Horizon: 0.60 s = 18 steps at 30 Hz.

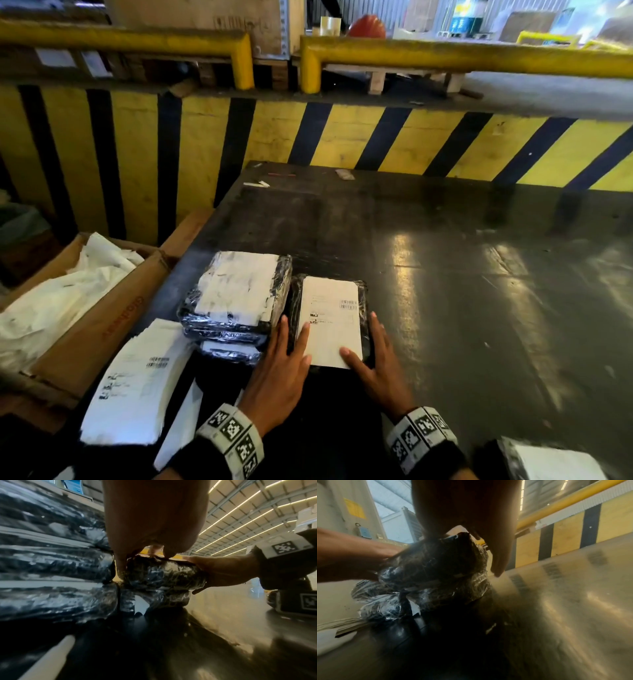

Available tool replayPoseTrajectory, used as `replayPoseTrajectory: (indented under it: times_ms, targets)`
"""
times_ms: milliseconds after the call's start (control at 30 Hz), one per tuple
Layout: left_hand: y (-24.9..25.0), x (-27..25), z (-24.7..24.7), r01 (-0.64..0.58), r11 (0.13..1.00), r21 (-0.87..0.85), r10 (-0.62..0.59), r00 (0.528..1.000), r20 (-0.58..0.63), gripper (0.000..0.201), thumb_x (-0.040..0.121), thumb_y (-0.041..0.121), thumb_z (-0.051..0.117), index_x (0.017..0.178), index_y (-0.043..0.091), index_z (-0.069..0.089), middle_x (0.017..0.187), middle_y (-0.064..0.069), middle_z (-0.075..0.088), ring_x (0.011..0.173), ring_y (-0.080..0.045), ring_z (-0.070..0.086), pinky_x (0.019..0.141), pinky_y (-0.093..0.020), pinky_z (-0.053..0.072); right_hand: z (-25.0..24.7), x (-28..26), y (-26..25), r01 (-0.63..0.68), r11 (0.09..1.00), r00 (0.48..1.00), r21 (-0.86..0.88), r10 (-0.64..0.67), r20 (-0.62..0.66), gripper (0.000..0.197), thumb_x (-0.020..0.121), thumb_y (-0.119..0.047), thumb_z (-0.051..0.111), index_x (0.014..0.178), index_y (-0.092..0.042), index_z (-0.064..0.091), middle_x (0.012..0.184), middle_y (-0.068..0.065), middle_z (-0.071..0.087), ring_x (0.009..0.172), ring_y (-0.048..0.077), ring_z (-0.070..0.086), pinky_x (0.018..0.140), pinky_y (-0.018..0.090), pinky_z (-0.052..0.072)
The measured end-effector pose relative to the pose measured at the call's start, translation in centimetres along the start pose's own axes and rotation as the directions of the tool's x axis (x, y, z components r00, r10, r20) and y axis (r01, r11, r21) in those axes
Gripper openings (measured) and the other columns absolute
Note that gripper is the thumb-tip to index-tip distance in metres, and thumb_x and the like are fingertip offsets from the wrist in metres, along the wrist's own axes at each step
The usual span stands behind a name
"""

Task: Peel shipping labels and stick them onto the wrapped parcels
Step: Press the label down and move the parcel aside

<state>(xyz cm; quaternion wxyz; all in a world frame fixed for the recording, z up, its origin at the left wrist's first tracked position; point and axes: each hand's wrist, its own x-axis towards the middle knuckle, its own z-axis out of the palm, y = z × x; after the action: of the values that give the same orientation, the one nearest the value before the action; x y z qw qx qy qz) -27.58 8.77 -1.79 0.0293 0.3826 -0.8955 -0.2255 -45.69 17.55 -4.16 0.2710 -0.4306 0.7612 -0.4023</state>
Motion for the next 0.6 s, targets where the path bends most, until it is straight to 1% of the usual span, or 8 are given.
replayPoseTrajectory:
  times_ms: [67,100,200,333,400,500,533,600]
  targets:
    - [-0.7,-0.2,0.9,0.023,0.995,-0.096,-0.026,0.999,-0.028,0.054,0.097,0.049,0.016,0.14,0.05,-0.016,0.156,-0.004,-0.022,0.146,-0.026,-0.004,0.114,-0.047,0.026,0.2,-0.1,0.0,-0.048,0.998,0.998,0.045,0.047,0.034,0.092,0.078,-0.062,0.055,0.146,-0.04,-0.003,0.151,0.001,0.033,0.132,0.017,0.039,0.102,0.028,0.034]
    - [-0.9,-0.1,1.2,0.018,0.99,-0.143,-0.025,0.999,-0.046,0.053,0.095,0.051,0.016,0.138,0.055,-0.015,0.157,-0.003,-0.021,0.146,-0.026,-0.001,0.113,-0.047,0.027,0.2,0.0,0.0,-0.06,0.997,0.997,0.043,0.058,0.045,0.091,0.079,-0.062,0.055,0.146,-0.041,-0.004,0.148,0.002,0.039,0.127,0.018,0.045,0.101,0.029,0.037]
    - [-1.2,0.0,1.6,0.0,0.962,-0.274,-0.024,0.996,-0.084,0.053,0.092,0.052,0.02,0.138,0.058,-0.005,0.157,0.001,-0.017,0.146,-0.023,0.001,0.114,-0.045,0.026,0.3,-0.1,0.1,-0.069,0.997,0.996,0.02,0.068,0.059,0.088,0.081,-0.061,0.053,0.145,-0.043,-0.006,0.143,0.007,0.043,0.123,0.021,0.048,0.103,0.036,0.039]
    - [-0.8,-0.5,1.7,0.001,0.931,-0.365,-0.046,0.992,-0.115,0.056,0.09,0.05,0.025,0.143,0.049,0.007,0.159,-0.003,-0.007,0.146,-0.022,0.004,0.117,-0.041,0.021,0.2,-0.4,-0.4,-0.075,0.991,0.996,0.11,0.069,0.056,0.082,0.085,-0.053,0.055,0.145,-0.043,-0.001,0.138,-0.001,0.044,0.115,0.012,0.048,0.101,0.033,0.04]
    - [-0.2,-1.2,1.7,-0.01,0.918,-0.396,-0.047,0.99,-0.132,0.056,0.089,0.05,0.026,0.142,0.048,0.008,0.159,-0.004,-0.003,0.146,-0.021,0.007,0.117,-0.04,0.021,0.0,-1.2,-0.8,-0.057,0.977,0.998,0.206,0.051,0.034,0.078,0.087,-0.045,0.056,0.145,-0.042,0.004,0.134,-0.013,0.041,0.117,0.007,0.047,0.098,0.025,0.04]
    - [0.6,-2.7,1.9,-0.019,0.92,-0.392,-0.041,0.989,-0.144,0.053,0.094,0.047,0.03,0.141,0.045,0.007,0.159,-0.005,0.0,0.145,-0.019,0.01,0.117,-0.037,0.02,-0.2,-3.1,-1.2,-0.061,0.952,0.998,0.3,0.055,0.029,0.074,0.09,-0.033,0.057,0.144,-0.038,0.007,0.129,-0.024,0.037,0.115,-0.001,0.046,0.085,0.004,0.038]
    - [0.7,-3.2,2.0,-0.03,0.921,-0.389,-0.031,0.988,-0.15,0.052,0.096,0.045,0.033,0.143,0.043,0.01,0.159,-0.005,0.001,0.145,-0.018,0.011,0.117,-0.035,0.019,-0.2,-3.8,-1.2,-0.064,0.94,0.998,0.334,0.058,0.026,0.072,0.091,-0.029,0.057,0.143,-0.039,0.009,0.129,-0.025,0.038,0.114,-0.002,0.047,0.083,0.0,0.038]
    - [0.8,-4.3,2.2,-0.067,0.914,-0.4,0.003,0.987,-0.158,0.056,0.093,0.053,0.032,0.145,0.04,0.017,0.159,-0.001,0.005,0.144,-0.014,0.013,0.116,-0.03,0.018,-0.3,-5.2,-1.2,-0.055,0.908,0.998,0.416,0.056,0.01,0.066,0.091,-0.024,0.057,0.136,-0.044,0.012,0.129,-0.021,0.042,0.111,-0.004,0.05,0.086,0.004,0.042]
